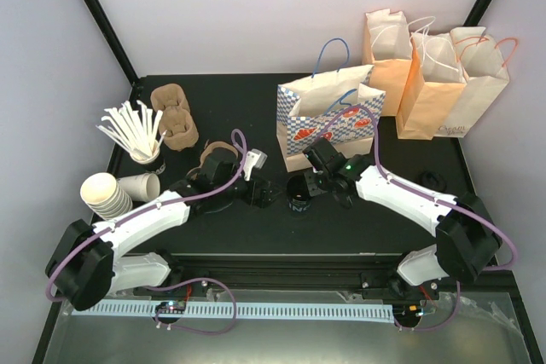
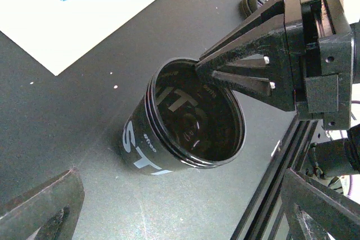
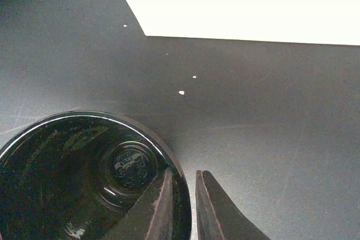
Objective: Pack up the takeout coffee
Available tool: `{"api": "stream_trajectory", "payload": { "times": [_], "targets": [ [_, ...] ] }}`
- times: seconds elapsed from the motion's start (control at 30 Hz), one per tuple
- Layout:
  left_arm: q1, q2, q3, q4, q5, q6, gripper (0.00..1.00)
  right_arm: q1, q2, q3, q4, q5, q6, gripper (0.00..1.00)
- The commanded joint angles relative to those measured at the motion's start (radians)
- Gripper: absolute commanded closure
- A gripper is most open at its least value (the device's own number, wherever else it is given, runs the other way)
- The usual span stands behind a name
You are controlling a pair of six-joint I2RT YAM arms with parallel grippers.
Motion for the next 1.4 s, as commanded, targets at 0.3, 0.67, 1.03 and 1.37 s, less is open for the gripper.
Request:
{"api": "stream_trajectory", "payload": {
  "times": [0.3, 0.67, 1.03, 1.37],
  "targets": [
    [0.002, -0.002, 0.062, -0.036, 0.004, 0.026, 0.02, 0.018, -0.027, 0.039, -0.040, 0.060, -0.033, 0.95],
    [0.003, -0.007, 0.104, -0.099, -0.022, 0.007, 0.02, 0.025, -0.070, 0.096, -0.101, 0.061, -0.045, 0.98],
    [0.022, -0.029, 0.130, -0.153, -0.048, -0.006, 0.02, 0.056, -0.153, 0.064, -0.036, 0.094, -0.069, 0.98],
    [0.036, -0.033, 0.124, -0.181, -0.065, -0.030, 0.03, 0.062, -0.140, 0.102, -0.079, 0.087, -0.048, 0.99]
  ]
}}
